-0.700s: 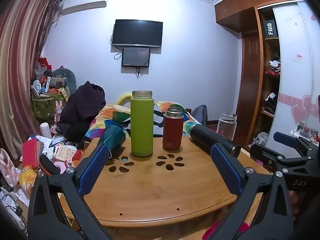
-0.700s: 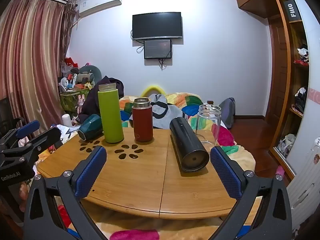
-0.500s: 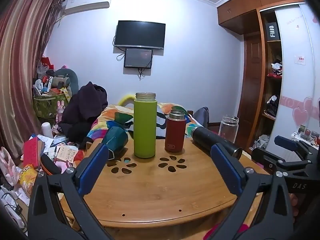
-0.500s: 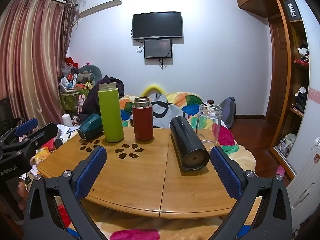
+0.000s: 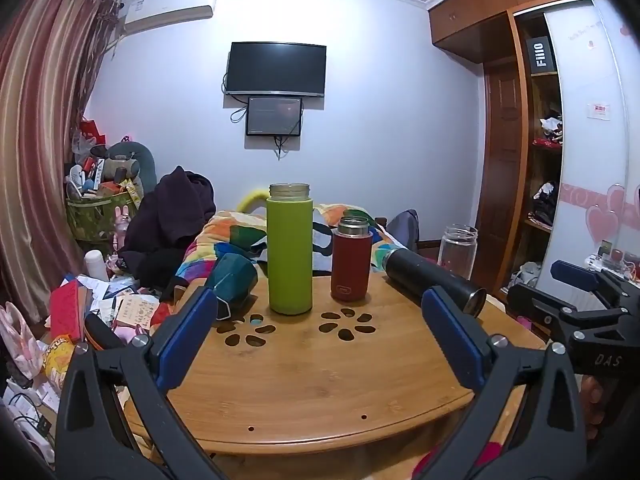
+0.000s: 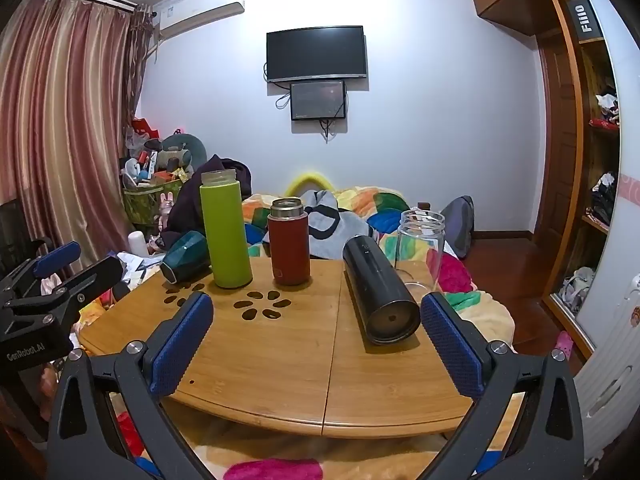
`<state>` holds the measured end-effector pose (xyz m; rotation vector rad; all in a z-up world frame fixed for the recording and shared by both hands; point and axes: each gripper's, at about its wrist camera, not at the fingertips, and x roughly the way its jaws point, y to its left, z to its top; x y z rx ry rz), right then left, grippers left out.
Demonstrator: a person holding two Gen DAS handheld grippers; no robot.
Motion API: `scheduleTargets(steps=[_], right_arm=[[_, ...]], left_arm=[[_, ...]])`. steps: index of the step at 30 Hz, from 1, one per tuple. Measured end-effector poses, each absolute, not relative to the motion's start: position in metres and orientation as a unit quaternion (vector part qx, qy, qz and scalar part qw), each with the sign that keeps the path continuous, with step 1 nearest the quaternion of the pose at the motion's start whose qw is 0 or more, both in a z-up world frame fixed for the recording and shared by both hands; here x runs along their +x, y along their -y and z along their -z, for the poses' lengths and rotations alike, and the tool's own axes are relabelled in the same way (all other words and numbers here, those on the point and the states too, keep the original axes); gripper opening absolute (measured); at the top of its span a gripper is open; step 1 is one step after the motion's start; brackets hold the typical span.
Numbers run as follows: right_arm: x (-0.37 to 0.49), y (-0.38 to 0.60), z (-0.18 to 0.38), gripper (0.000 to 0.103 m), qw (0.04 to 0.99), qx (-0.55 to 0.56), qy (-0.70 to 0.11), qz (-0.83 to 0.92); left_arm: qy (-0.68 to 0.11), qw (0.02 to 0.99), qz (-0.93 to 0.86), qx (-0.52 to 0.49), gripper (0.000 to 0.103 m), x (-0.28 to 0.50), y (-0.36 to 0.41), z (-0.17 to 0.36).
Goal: Flip cup upside down
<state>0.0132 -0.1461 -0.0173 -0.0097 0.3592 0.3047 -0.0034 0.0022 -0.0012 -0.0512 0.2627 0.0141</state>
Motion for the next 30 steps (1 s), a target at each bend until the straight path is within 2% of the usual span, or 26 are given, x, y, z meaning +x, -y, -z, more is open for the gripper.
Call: scheduleTargets(steps=[30], right_arm=[[0.0132,0.1465,0.0159,0.103,0.973,-0.002,-0.175,-0.151]], left_arm=[[-0.129,0.991,0.006,-0.022,0.103,-0.0064,0.0029,-0.0015]])
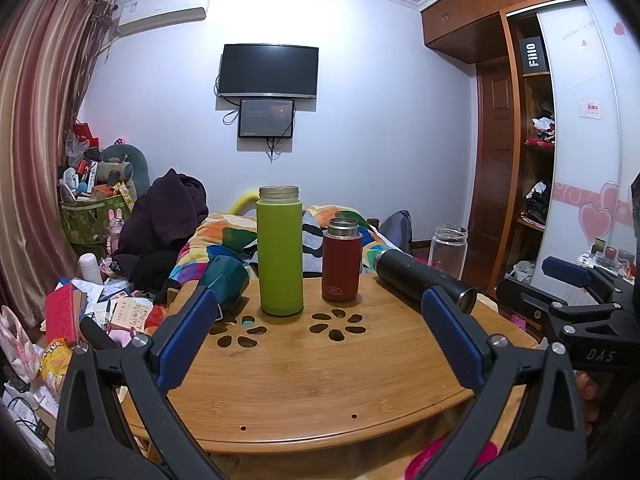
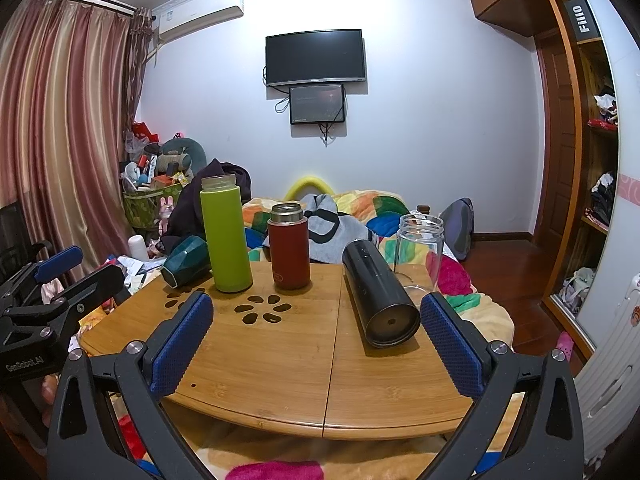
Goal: Flip cup upside down
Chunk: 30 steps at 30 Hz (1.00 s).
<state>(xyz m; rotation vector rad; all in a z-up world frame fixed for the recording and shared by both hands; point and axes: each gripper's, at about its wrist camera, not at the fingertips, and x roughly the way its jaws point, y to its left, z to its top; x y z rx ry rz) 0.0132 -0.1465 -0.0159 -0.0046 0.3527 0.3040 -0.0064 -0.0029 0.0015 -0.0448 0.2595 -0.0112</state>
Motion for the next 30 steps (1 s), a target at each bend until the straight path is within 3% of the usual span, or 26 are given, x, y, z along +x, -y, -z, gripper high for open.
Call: scheduleTargets(steps=[30], right_arm=[[0.0129,0.1457,0.0124,0.103,0.973,-0.001,-0.173,-0.151]], left_arm=[[-0.128,0.992,0.007,-0.020,0.103,-0.0072,0.0052,-0.0024]])
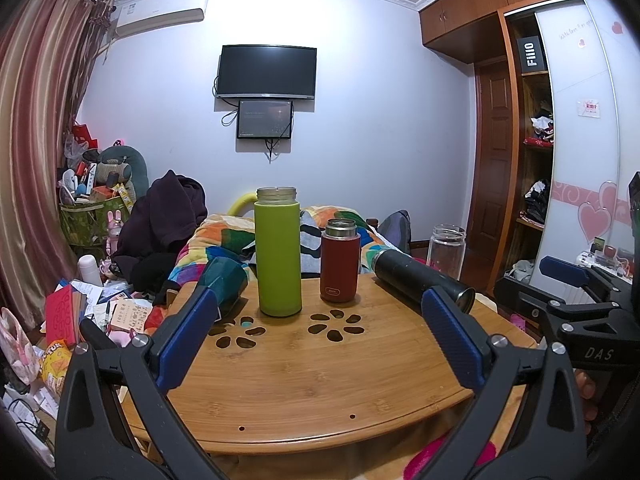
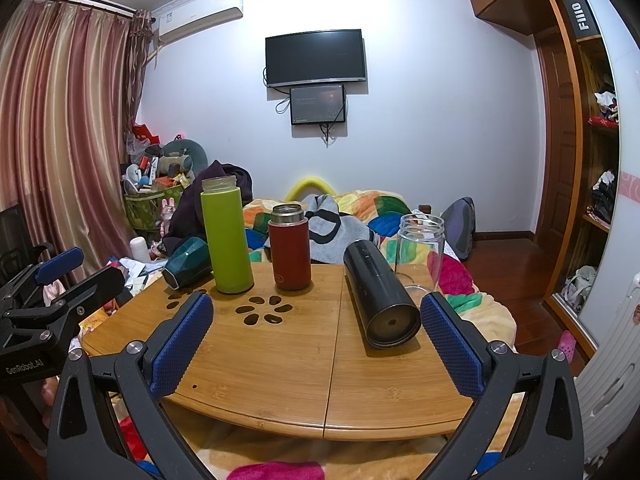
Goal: Flip cup upside down
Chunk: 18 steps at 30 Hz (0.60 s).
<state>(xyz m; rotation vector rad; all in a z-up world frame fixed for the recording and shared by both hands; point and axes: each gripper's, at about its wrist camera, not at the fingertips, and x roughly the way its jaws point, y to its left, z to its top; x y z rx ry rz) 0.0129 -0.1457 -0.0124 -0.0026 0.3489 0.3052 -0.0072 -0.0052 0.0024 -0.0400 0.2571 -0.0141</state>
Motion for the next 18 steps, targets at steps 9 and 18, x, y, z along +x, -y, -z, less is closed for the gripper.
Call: scheduleTargets(steps=[9,18], right_arm=[[0.013,0.145,0.012,0.103,0.973,-0.001,-0.173,-0.151],[0.015,0.152,0.013,0.103,0.974,0.004,-0.177,-0.141]], left_arm=[[-0.131,0.991,0.009,-0.023,0.103,-0.006,0.006,-0.002],[-0.169,0.984,0.044,-0.023,0.103,0.035,0.011,-0.007]])
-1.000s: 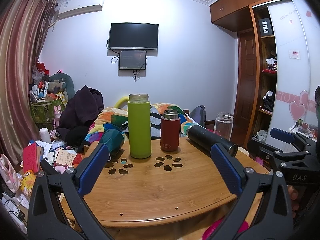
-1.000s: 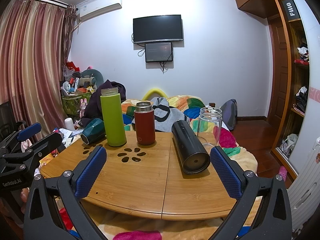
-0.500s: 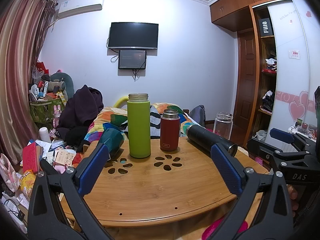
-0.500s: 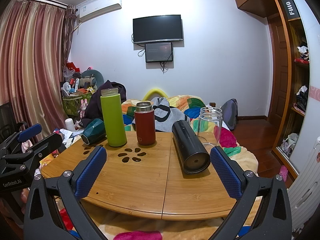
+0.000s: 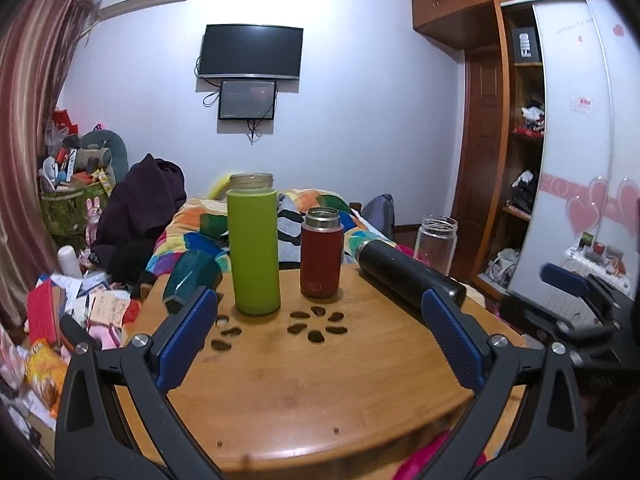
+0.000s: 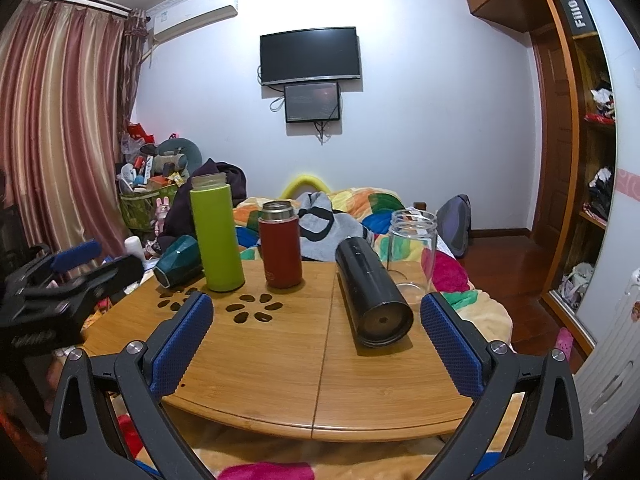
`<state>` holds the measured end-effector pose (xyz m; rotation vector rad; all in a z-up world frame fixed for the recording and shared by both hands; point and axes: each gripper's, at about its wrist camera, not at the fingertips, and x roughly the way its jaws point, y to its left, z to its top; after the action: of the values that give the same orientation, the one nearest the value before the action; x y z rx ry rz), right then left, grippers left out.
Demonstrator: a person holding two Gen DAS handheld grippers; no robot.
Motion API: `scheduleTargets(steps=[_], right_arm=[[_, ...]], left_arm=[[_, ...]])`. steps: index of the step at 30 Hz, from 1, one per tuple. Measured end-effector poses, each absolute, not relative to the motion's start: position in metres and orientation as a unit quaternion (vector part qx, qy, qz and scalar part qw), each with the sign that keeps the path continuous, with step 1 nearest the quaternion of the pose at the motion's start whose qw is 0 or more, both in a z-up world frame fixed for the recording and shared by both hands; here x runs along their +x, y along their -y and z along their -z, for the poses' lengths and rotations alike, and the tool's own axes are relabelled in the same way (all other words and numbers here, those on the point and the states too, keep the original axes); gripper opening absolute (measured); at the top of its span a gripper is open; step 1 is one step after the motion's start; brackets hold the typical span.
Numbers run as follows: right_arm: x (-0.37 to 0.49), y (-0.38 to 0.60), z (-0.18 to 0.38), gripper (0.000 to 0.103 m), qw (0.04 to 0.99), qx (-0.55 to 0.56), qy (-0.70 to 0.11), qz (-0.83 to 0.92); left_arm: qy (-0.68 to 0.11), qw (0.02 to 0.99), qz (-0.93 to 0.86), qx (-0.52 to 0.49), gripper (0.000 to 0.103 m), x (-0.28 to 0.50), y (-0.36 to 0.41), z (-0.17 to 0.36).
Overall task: Flip cup upside down
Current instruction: 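Move the left gripper toward the red thermos cup and close around it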
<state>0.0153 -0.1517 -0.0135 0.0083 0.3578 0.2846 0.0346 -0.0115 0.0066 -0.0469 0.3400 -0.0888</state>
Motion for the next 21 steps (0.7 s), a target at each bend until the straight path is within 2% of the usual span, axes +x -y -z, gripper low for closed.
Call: scheduleTargets(steps=[7,9,13,21], right_arm=[[0.026,0.174,0.025,0.103,0.972,0.030,-0.193,-0.132],[0.028,0.181,0.029,0.103,0.971,0.037,-0.195,-0.129],[0.032,0.195,0.036,0.103,0.971,0.049,-0.200,-0.124],[0.046,0.217,0.050,0.103,0.965,0.081,-0.214,-0.130]], left_arm=[[-0.206,0.975,0.084,-0.021,0.098,0.106,0.035,-0.014],[-0.228,0.970,0.081,-0.012,0.090,0.134,0.043,-0.008],[-0.290,0.955,0.058,-0.010,0.085,0.189,0.053,0.012],[-0.340,0.940,-0.013,0.002,0.084,0.253,0.062,0.043]])
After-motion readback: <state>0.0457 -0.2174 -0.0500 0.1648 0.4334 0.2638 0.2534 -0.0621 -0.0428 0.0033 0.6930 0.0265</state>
